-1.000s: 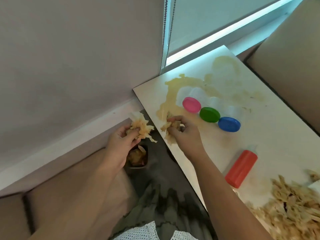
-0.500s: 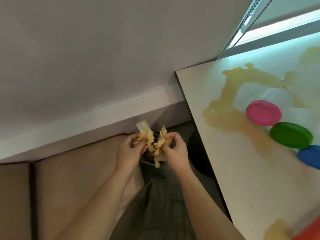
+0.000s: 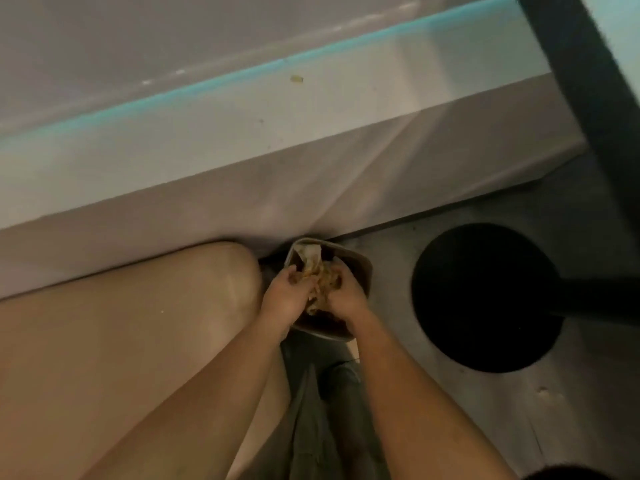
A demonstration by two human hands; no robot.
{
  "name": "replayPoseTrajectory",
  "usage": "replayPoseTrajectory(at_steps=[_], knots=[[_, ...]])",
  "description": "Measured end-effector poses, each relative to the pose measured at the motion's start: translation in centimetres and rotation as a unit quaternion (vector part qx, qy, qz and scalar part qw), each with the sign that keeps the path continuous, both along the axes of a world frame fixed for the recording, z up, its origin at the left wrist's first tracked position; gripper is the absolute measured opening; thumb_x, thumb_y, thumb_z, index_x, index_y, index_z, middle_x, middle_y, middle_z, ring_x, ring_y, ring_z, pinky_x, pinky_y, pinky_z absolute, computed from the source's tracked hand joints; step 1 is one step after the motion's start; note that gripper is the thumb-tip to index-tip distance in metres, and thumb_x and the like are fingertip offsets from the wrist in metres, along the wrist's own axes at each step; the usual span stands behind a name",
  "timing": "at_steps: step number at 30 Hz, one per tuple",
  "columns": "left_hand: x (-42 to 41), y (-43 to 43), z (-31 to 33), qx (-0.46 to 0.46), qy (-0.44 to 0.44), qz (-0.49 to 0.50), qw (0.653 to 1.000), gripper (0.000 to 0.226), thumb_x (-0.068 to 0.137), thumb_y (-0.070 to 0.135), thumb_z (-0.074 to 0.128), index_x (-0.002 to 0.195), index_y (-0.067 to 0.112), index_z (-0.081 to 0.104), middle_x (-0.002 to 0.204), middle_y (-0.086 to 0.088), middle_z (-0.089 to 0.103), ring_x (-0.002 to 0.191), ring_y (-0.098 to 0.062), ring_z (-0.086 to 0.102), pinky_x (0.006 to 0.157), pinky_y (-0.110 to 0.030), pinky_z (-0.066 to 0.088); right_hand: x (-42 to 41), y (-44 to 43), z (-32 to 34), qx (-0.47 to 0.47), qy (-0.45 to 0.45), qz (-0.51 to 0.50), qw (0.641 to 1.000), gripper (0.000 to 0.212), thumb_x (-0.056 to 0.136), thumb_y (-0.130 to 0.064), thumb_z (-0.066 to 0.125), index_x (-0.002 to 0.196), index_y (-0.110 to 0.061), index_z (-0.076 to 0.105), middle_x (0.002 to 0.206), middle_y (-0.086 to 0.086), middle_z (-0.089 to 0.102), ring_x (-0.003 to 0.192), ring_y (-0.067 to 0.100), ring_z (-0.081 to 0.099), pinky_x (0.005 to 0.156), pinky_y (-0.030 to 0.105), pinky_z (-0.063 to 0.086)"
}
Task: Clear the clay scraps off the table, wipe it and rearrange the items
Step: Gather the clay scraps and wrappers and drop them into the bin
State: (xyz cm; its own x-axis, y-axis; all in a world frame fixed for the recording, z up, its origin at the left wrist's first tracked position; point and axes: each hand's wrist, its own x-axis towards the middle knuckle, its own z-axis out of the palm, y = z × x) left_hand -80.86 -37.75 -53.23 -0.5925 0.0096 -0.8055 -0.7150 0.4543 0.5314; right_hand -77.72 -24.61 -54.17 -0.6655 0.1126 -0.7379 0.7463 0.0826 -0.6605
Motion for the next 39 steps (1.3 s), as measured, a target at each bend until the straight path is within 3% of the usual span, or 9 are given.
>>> replayPoseTrajectory(at_steps=[5, 8, 9, 12, 15, 20, 28, 35, 39], knots=[[-0.5, -0.3, -1.1, 0.007, 0.006, 0.040, 0.999, 0.037, 0.073, 0.056, 0.064, 0.108, 0.045, 0.067, 0.110, -0.002, 0.075, 0.107, -0.031, 0.070, 0.100, -0.054, 0.055, 0.1, 0.6, -1.7, 0.039, -0.043, 0.034, 0.998, 0.059, 0.102, -0.030, 0.059, 0.155, -0.022, 0.036, 0.144, -0.004, 0.051, 0.131, 0.017, 0.049, 0.117, 0.037, 0.037], [-0.4, 0.5, 3.5, 0.020, 0.005, 0.068, 0.997, 0.007, 0.091, 0.041, 0.065, 0.093, 0.046, 0.062, 0.111, -0.005, 0.073, 0.112, -0.032, 0.067, 0.102, -0.050, 0.054, 0.2, 0.7, 0.9, 0.060, -0.032, 0.020, 0.997, 0.051, 0.100, -0.022, 0.059, 0.149, -0.019, 0.045, 0.139, -0.005, 0.054, 0.127, 0.020, 0.054, 0.113, 0.039, 0.042], [-0.4, 0.6, 5.1, 0.023, 0.003, 0.076, 0.997, 0.013, 0.097, 0.035, 0.063, 0.092, 0.046, 0.060, 0.112, -0.002, 0.072, 0.114, -0.029, 0.066, 0.104, -0.048, 0.053, 0.3, 0.8, 2.0, 0.073, -0.025, 0.016, 0.997, 0.049, 0.099, -0.017, 0.059, 0.146, -0.020, 0.048, 0.140, -0.003, 0.055, 0.127, 0.020, 0.054, 0.112, 0.041, 0.044], [-0.6, 0.6, 10.2, 0.042, 0.015, 0.094, 0.995, 0.016, 0.101, 0.030, 0.062, 0.115, 0.039, 0.061, 0.122, -0.001, 0.067, 0.116, -0.020, 0.062, 0.106, -0.042, 0.051, 0.3, 1.5, 7.1, 0.085, -0.003, 0.003, 0.996, 0.049, 0.095, -0.008, 0.056, 0.139, -0.029, 0.052, 0.137, -0.001, 0.059, 0.126, 0.020, 0.057, 0.109, 0.042, 0.049], [-0.4, 0.4, 16.0, 0.058, 0.026, 0.111, 0.992, 0.047, 0.101, 0.029, 0.063, 0.146, 0.027, 0.050, 0.134, -0.005, 0.061, 0.116, -0.017, 0.061, 0.085, -0.027, 0.053, 0.2, 2.4, 14.7, 0.085, 0.014, -0.012, 0.996, 0.051, 0.097, -0.009, 0.054, 0.141, -0.035, 0.049, 0.141, -0.004, 0.056, 0.130, 0.017, 0.053, 0.109, 0.042, 0.049], [0.4, 1.1, 26.1, 0.080, 0.079, 0.105, 0.988, 0.027, 0.100, 0.028, 0.064, 0.125, 0.038, 0.060, 0.134, -0.004, 0.063, 0.118, -0.017, 0.064, 0.090, -0.028, 0.055, 1.2, 4.1, 26.4, 0.076, 0.060, -0.019, 0.995, 0.051, 0.099, -0.011, 0.052, 0.141, -0.039, 0.049, 0.143, -0.005, 0.055, 0.134, 0.015, 0.052, 0.110, 0.041, 0.048], [6.9, 6.3, 39.4, 0.111, 0.144, 0.004, 0.983, 0.037, 0.104, 0.025, 0.059, 0.141, 0.031, 0.059, 0.133, 0.010, 0.061, 0.119, -0.007, 0.063, 0.104, -0.034, 0.053, 7.3, 8.0, 43.0, 0.113, 0.169, -0.026, 0.979, 0.046, 0.099, -0.005, 0.052, 0.140, -0.027, 0.053, 0.148, -0.005, 0.050, 0.135, 0.012, 0.049, 0.103, 0.018, 0.039], [16.7, 12.6, 44.0, 0.152, 0.146, -0.123, 0.970, 0.029, 0.105, 0.021, 0.057, 0.131, 0.034, 0.060, 0.130, 0.013, 0.063, 0.119, -0.009, 0.063, 0.098, -0.031, 0.055, 20.2, 13.3, 48.7, 0.152, 0.170, -0.160, 0.960, 0.041, 0.097, -0.006, 0.051, 0.131, -0.026, 0.061, 0.143, -0.010, 0.053, 0.126, 0.009, 0.057, 0.087, 0.003, 0.042], [22.1, 15.9, 45.7, 0.157, 0.154, -0.217, 0.951, 0.028, 0.104, 0.028, 0.059, 0.130, 0.038, 0.062, 0.127, 0.018, 0.062, 0.112, -0.010, 0.065, 0.101, -0.038, 0.055, 29.2, 16.6, 49.1, 0.178, 0.145, -0.235, 0.944, 0.036, 0.098, -0.010, 0.052, 0.124, -0.033, 0.063, 0.134, -0.013, 0.058, 0.119, 0.007, 0.061, 0.088, 0.014, 0.047]])
